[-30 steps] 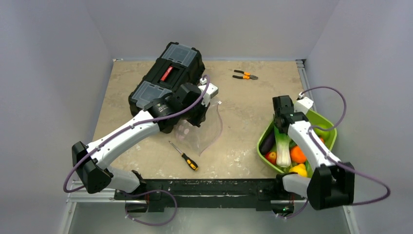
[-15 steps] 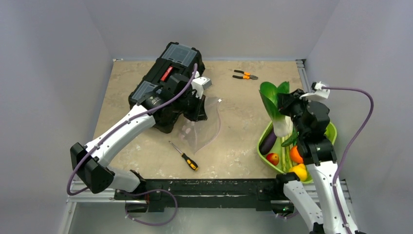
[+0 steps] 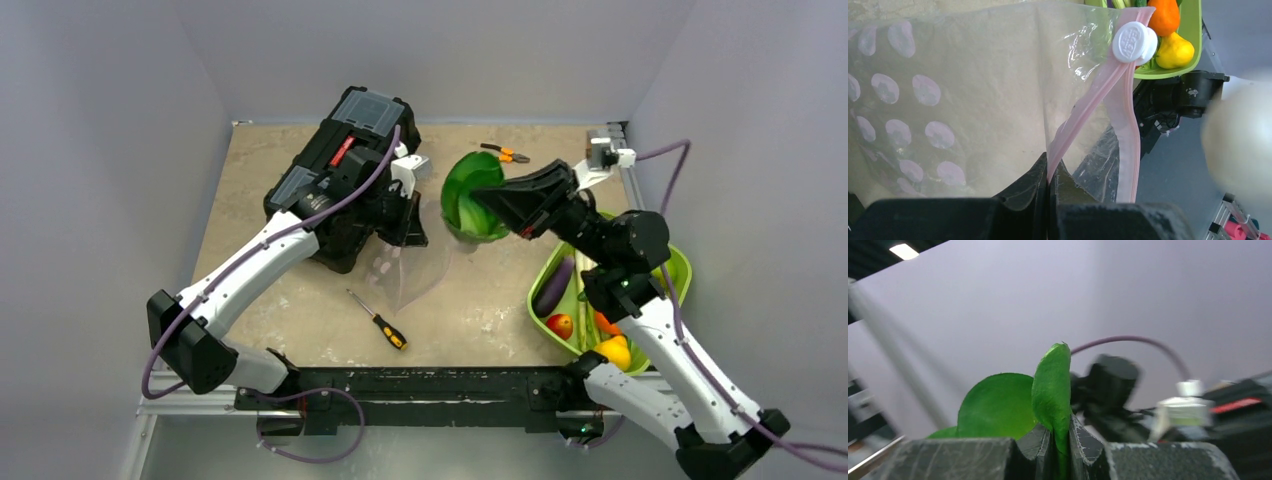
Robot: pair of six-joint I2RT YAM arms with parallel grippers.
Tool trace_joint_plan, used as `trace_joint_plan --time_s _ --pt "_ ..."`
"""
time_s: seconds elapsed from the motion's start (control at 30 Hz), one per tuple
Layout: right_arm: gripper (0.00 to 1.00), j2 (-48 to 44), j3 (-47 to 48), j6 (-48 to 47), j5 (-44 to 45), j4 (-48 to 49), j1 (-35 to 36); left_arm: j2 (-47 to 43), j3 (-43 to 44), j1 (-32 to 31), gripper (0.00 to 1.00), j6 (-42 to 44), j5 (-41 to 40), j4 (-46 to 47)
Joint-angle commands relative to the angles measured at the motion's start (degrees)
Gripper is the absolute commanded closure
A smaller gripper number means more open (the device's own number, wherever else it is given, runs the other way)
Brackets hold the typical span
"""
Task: Place the food in the zip-top bag and seal the zipper
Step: Place the fake vegetable in the zipper food storage bag.
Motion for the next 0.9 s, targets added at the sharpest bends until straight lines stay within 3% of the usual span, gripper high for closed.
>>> trace_joint_plan --time_s 0.0,0.2,0.43,0.87 --pt "1.0 3.52 5.2 -0.9 -1.67 11.5 13.15 0.37 1.24 0.56 1.0 -1.01 2.95 2.35" --pt "1.0 9.78 4.04 -7.47 -2.08 14.64 22.03 0.52 1.31 0.83 1.0 -0.7 4.03 2.35" --pt "1.0 10.21 0.54 -17.04 3.24 10.24 22.4 0.31 1.34 0.89 1.0 -0.57 5.62 2.59" --pt "1.0 2.32 -10.93 -20.48 9.17 8.99 22.4 -4.24 -1.45 2.73 1.0 -1.77 2.93 6.35"
